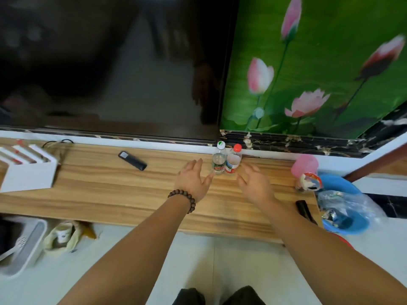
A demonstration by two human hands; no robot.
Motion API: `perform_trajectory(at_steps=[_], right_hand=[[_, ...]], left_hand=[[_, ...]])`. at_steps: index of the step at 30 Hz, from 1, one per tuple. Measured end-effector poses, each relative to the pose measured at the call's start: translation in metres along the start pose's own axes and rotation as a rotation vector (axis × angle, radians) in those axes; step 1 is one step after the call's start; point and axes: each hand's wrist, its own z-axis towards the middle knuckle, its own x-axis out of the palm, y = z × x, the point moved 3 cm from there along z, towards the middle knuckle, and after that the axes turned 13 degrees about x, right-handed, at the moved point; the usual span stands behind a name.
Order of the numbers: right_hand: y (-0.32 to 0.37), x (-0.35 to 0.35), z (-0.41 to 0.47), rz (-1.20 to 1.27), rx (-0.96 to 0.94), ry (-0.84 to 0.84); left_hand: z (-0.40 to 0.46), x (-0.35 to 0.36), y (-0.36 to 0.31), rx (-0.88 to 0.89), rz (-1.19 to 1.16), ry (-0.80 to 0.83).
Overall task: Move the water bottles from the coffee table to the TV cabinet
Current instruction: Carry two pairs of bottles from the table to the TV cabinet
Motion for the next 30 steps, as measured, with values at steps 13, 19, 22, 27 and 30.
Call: perform_trajectory(at_steps=[13,19,22,27,30], right_hand=[[0.082,-0.064,-0.128,-0.032,-0.138,0.115],[0.122,-0.039,-0.176,-0.078,-0.305,0.226],[0.137,-0.019,-0.2,-0.117,-0.421,0.295],[0.157,0.016,-0.246,-0.159,-0.624,0.424],[0.165,0.035,-0.278,-0.179,-0.745,0.505]], left_hand=[[-0.169,-0.116,-0.006,-0.289,-0.089,-0.1],[-0.247,-0.12,-0.006,-0.452,-0.095,-0.208],[-0.291,-0.112,-0.003,-0.566,-0.085,-0.27],[-0.369,-0.09,-0.003,-0.796,-0.11,-0.364],[-0.415,-0.074,-0.008,-0.936,-0.133,-0.434]])
